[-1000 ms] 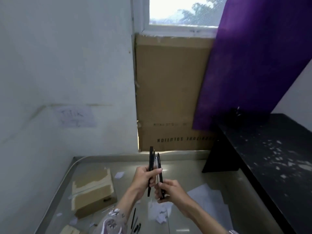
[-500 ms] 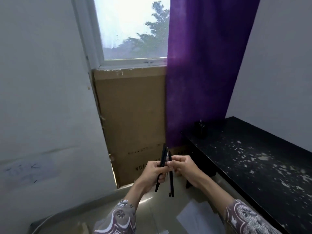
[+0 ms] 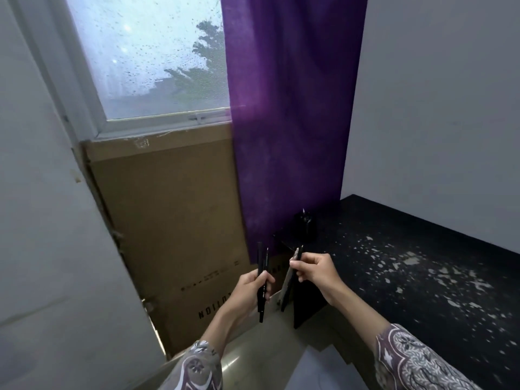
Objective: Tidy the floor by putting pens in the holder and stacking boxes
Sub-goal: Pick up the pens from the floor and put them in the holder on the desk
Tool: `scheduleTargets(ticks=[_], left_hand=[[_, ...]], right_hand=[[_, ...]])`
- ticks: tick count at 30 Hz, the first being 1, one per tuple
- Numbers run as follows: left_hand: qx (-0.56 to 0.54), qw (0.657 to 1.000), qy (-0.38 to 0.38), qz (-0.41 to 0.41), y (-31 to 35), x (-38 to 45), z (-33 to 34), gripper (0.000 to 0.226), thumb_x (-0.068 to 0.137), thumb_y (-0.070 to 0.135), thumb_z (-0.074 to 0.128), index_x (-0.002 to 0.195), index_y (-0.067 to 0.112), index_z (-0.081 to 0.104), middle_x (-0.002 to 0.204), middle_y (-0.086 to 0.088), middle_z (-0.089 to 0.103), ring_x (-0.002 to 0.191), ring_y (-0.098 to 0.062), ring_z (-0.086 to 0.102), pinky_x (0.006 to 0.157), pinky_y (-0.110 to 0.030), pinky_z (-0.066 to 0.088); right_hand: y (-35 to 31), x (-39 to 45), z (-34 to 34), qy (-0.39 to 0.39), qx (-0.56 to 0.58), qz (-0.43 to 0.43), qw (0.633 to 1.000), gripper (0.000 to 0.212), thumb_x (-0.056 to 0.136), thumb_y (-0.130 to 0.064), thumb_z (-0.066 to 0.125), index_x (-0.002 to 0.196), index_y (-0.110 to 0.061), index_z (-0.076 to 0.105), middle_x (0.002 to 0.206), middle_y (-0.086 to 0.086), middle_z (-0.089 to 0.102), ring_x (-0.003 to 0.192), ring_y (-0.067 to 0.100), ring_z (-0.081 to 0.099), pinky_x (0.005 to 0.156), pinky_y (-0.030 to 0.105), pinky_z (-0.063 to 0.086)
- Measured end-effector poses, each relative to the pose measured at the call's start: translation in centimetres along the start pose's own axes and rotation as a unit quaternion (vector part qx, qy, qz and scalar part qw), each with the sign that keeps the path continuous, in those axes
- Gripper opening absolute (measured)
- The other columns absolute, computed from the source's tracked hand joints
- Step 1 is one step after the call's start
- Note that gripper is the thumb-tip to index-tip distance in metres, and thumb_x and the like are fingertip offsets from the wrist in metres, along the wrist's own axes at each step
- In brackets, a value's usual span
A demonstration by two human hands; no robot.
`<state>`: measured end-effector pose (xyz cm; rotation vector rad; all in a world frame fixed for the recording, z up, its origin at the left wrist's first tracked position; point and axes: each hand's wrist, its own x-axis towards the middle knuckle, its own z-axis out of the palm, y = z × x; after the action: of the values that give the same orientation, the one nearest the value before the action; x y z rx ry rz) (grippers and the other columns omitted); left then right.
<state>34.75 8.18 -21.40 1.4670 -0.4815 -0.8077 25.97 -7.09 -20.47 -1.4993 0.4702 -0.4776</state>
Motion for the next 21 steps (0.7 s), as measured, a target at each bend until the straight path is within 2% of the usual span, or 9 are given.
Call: scheduleTargets(ticks=[2,6,9,11,13,14,17,21], left_hand=[[0.026,1.000,0.010,0.006,0.1,2.6,0.3,0.026,0.097,0.012,0.042,0.076,0.006,0.055,0.063,-0.005,0.047,0.051,-0.011,0.046,0.051,-0.021,0.041],[0.130,0.990,0.035,0.053,0.6,7.3,0.7,0.025,0.094,0.015,0.049,0.072,0.012,0.061,0.075,-0.012,0.045,0.066,-0.018,0.041,0.059,-0.026,0.034],[0.142,0.986,0.043,0.073,1.8,12.1,1.5,0.022,0.092,0.016,0.055,0.073,0.013,0.066,0.077,-0.012,0.045,0.073,-0.023,0.040,0.065,-0.032,0.034],[0.137,0.985,0.057,0.090,2.7,15.5,2.1,0.019,0.090,0.014,0.057,0.075,0.011,0.067,0.075,-0.010,0.046,0.071,-0.018,0.045,0.064,-0.022,0.038],[0.132,0.983,0.076,0.103,3.7,18.4,2.7,0.016,0.089,0.013,0.058,0.078,0.008,0.068,0.069,-0.004,0.049,0.061,0.000,0.047,0.057,-0.009,0.037],[0.137,0.981,0.086,0.108,4.2,20.1,3.0,0.015,0.089,0.014,0.059,0.080,0.006,0.068,0.066,-0.002,0.047,0.056,0.001,0.044,0.053,-0.008,0.036],[0.145,0.975,0.119,0.121,5.0,25.2,4.1,0.016,0.086,0.015,0.063,0.080,0.001,0.066,0.066,-0.004,0.048,0.058,-0.007,0.042,0.049,-0.011,0.037],[0.184,0.963,0.139,0.141,5.9,30.3,5.4,0.017,0.086,0.013,0.064,0.077,-0.002,0.065,0.061,0.001,0.053,0.057,-0.005,0.048,0.052,-0.010,0.039]], right_hand=[[0.5,2.4,-1.7,0.023,0.001,-0.005,1.000,0.010,0.080,-0.003,0.066,0.084,0.006,0.069,0.069,0.005,0.063,0.061,0.012,0.056,0.054,0.021,0.049],[1.1,6.8,-4.4,0.055,-0.017,-0.019,0.998,0.005,0.079,-0.002,0.068,0.080,0.002,0.071,0.069,0.008,0.064,0.061,0.014,0.059,0.054,0.022,0.052],[0.8,11.7,-7.2,0.070,-0.034,-0.032,0.996,0.005,0.079,-0.002,0.068,0.076,-0.003,0.072,0.066,0.008,0.065,0.060,0.015,0.061,0.056,0.024,0.054],[0.3,15.0,-9.1,0.080,-0.040,-0.045,0.995,0.005,0.079,-0.002,0.068,0.075,-0.003,0.071,0.068,0.010,0.066,0.060,0.015,0.062,0.058,0.026,0.056],[-0.3,17.7,-10.7,0.090,-0.043,-0.062,0.993,0.006,0.080,-0.001,0.067,0.076,-0.003,0.070,0.069,0.011,0.066,0.061,0.016,0.063,0.059,0.027,0.058],[-0.5,19.2,-11.4,0.098,-0.044,-0.070,0.992,0.005,0.080,-0.001,0.067,0.076,-0.002,0.070,0.069,0.010,0.066,0.061,0.016,0.063,0.059,0.027,0.059],[-0.7,23.5,-13.6,0.123,-0.054,-0.089,0.987,0.004,0.081,-0.003,0.067,0.078,-0.003,0.070,0.071,0.011,0.067,0.062,0.017,0.065,0.060,0.025,0.059],[0.2,27.8,-15.2,0.163,-0.062,-0.103,0.979,0.011,0.082,-0.007,0.066,0.073,-0.013,0.068,0.072,0.009,0.068,0.063,0.020,0.069,0.065,0.028,0.059]])
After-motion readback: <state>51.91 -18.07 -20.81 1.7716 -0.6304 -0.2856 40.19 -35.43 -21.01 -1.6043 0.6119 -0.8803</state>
